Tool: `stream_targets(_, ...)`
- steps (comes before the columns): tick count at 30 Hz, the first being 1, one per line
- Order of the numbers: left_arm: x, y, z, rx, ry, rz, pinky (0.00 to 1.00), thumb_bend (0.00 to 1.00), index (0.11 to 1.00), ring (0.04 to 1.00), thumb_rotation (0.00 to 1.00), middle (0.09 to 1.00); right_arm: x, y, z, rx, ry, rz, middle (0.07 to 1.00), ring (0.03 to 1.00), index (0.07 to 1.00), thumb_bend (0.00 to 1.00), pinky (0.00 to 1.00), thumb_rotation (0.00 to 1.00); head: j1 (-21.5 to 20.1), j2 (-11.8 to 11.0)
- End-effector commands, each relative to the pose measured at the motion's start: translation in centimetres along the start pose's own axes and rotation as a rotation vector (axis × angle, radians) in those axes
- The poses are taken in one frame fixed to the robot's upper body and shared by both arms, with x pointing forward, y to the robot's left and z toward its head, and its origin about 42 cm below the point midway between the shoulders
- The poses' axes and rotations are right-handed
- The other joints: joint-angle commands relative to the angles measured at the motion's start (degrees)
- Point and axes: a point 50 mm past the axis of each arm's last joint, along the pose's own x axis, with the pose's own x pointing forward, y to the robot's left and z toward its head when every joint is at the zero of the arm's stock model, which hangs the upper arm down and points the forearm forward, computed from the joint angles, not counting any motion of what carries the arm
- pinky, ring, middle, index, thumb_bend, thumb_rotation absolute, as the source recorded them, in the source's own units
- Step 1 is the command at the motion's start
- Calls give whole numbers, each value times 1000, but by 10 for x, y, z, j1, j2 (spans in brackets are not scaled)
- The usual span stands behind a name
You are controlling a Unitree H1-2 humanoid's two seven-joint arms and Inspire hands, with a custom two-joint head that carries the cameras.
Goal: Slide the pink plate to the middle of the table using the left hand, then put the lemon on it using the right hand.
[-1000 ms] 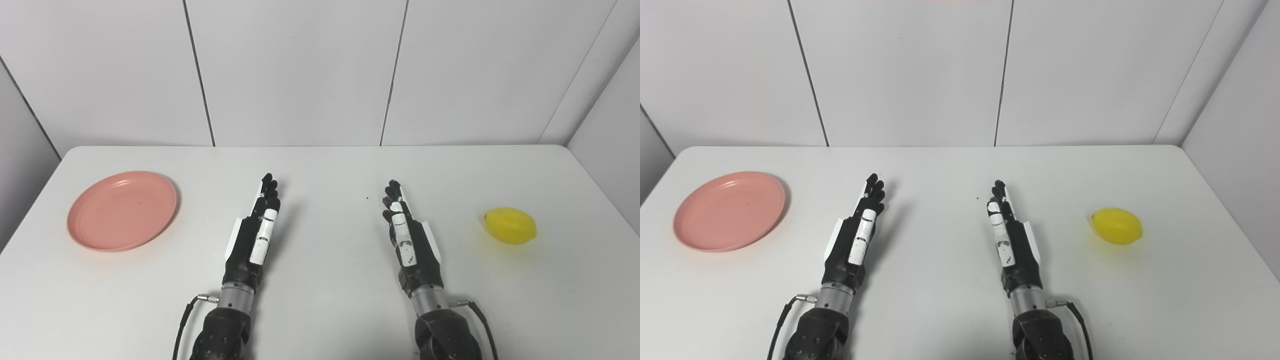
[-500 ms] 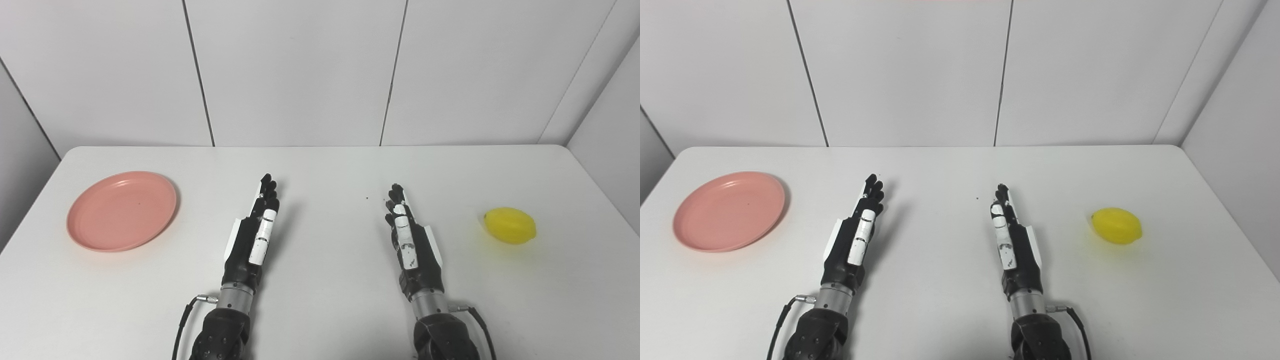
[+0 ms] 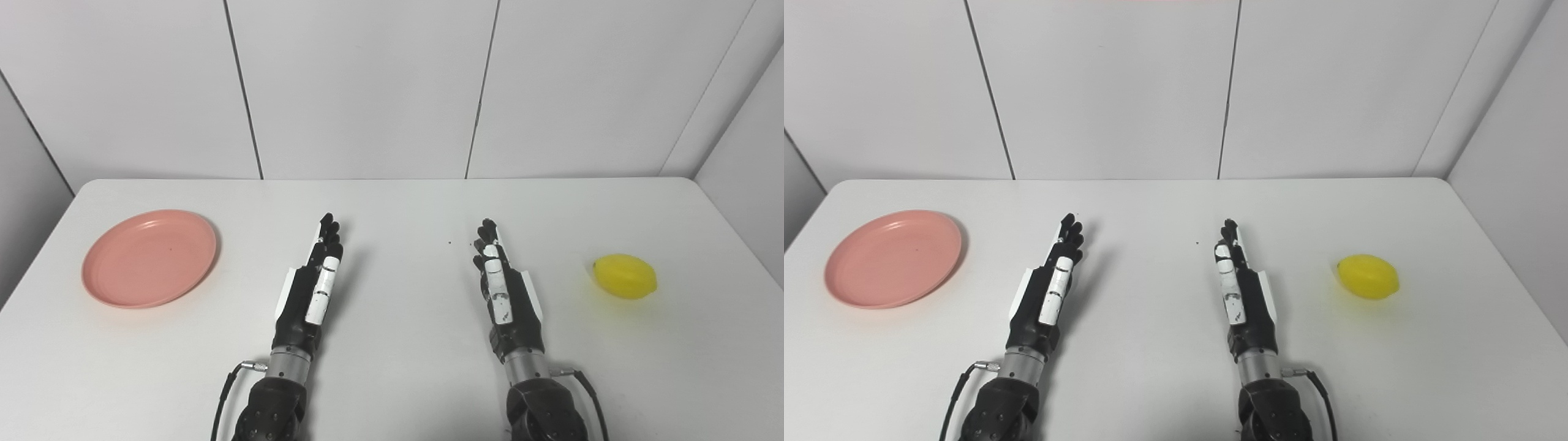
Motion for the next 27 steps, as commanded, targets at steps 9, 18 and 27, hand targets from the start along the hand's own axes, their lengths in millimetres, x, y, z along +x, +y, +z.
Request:
stream_targets(9,1,0,1,-86,-14,17,1000,534,1000,1000,1000,1000,14,3,17,-13,-118,24,1000,1000,989,735,1000,1000,0,0)
stream_targets(18,5,-6,5,-31,-53,98,951,591,973,969,1000,980,8,-12,13,-10,-105,18,1000,1000,996,739,1000,1000,118,-35)
stream_targets(27,30,17,29,-76,-116,137,971,574,970,969,1000,978,5,-35,3,-3,-109,60,1000,1000,1000,750,1000,1000,197,-71)
